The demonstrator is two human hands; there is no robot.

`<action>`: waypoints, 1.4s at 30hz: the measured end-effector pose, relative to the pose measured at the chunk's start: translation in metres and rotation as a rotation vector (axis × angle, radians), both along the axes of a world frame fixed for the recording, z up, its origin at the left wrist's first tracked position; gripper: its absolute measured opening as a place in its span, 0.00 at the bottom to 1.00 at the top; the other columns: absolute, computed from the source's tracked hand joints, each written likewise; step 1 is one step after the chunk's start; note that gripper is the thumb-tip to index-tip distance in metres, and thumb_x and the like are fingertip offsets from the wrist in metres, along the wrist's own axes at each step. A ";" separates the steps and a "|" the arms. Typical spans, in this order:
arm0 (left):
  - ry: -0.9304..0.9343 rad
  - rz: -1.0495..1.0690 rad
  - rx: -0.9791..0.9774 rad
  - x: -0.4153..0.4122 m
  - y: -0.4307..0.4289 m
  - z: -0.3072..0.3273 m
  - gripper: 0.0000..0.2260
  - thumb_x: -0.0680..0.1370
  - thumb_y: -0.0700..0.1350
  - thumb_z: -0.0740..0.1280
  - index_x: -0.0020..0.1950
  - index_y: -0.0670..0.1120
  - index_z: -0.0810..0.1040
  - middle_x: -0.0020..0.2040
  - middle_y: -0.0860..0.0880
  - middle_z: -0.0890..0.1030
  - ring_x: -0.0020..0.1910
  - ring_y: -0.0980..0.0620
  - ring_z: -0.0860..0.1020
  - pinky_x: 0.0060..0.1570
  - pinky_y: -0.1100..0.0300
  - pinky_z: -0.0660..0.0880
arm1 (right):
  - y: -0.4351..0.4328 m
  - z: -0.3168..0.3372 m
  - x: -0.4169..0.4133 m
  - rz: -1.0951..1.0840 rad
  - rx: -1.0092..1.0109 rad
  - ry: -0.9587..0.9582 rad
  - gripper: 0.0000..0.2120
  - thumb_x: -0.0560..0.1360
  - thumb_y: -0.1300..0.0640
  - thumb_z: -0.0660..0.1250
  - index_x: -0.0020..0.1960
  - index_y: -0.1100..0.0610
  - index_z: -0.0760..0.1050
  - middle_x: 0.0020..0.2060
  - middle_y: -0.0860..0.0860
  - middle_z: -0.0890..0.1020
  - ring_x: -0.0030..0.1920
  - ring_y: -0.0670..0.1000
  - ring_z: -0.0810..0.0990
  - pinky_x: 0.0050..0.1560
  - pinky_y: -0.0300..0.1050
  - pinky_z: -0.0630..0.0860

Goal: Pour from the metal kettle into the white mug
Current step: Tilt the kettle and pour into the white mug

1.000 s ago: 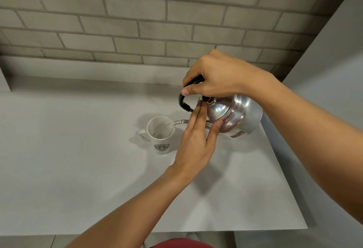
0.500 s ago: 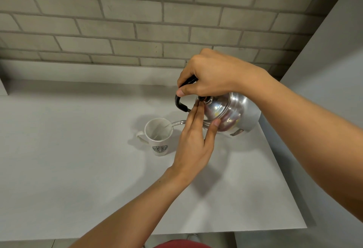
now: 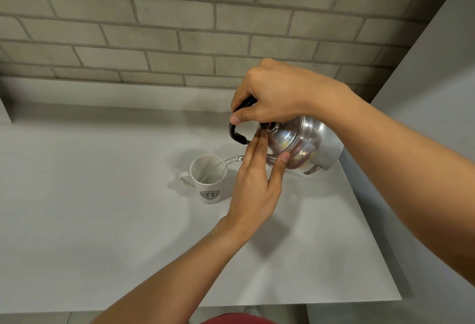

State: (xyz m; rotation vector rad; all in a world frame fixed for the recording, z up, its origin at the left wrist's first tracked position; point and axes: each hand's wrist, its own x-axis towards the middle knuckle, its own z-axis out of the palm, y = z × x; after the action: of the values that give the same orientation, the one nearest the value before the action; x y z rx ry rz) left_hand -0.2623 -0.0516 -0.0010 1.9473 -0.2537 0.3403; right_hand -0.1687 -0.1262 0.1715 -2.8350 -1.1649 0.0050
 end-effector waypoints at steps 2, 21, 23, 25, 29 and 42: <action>0.008 -0.002 -0.004 0.000 0.000 0.001 0.29 0.84 0.60 0.58 0.82 0.49 0.60 0.81 0.52 0.63 0.77 0.53 0.65 0.72 0.64 0.63 | 0.000 0.000 0.000 0.001 -0.002 -0.001 0.11 0.78 0.41 0.72 0.51 0.45 0.88 0.30 0.33 0.78 0.35 0.36 0.76 0.34 0.36 0.65; -0.013 -0.008 -0.057 0.002 0.000 -0.002 0.28 0.84 0.59 0.59 0.82 0.50 0.60 0.80 0.54 0.63 0.77 0.57 0.65 0.72 0.67 0.64 | 0.008 0.000 0.001 -0.027 -0.040 0.032 0.10 0.78 0.41 0.72 0.51 0.45 0.88 0.31 0.37 0.79 0.37 0.40 0.78 0.35 0.41 0.68; -0.016 -0.004 -0.063 0.003 0.000 -0.002 0.28 0.84 0.59 0.59 0.82 0.50 0.60 0.80 0.54 0.63 0.77 0.62 0.63 0.72 0.69 0.63 | 0.010 0.000 0.001 -0.032 -0.046 0.027 0.10 0.77 0.41 0.72 0.50 0.45 0.87 0.31 0.37 0.79 0.37 0.41 0.78 0.35 0.41 0.67; -0.019 0.002 -0.071 0.003 0.000 -0.002 0.28 0.84 0.59 0.59 0.82 0.50 0.60 0.80 0.55 0.63 0.75 0.68 0.61 0.70 0.74 0.61 | 0.011 0.000 0.001 -0.033 -0.055 0.023 0.10 0.77 0.41 0.72 0.50 0.45 0.87 0.32 0.38 0.81 0.38 0.44 0.80 0.35 0.41 0.69; -0.019 -0.002 -0.094 0.004 0.001 -0.002 0.28 0.84 0.58 0.60 0.82 0.49 0.60 0.75 0.63 0.62 0.75 0.64 0.64 0.69 0.75 0.60 | 0.014 0.000 0.002 -0.033 -0.064 0.034 0.11 0.77 0.40 0.72 0.51 0.45 0.87 0.37 0.44 0.86 0.41 0.51 0.84 0.40 0.47 0.78; 0.007 -0.010 -0.023 0.005 0.012 -0.009 0.28 0.84 0.57 0.60 0.82 0.49 0.61 0.81 0.52 0.64 0.78 0.58 0.63 0.70 0.75 0.58 | 0.013 -0.008 0.003 -0.016 -0.023 0.021 0.12 0.78 0.40 0.71 0.51 0.47 0.88 0.36 0.44 0.86 0.38 0.47 0.81 0.38 0.44 0.73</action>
State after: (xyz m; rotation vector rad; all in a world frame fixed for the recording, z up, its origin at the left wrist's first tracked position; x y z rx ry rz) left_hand -0.2571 -0.0397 -0.0098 1.9234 -0.2541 0.3288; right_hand -0.1658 -0.1131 0.1635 -2.8566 -1.1457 0.0476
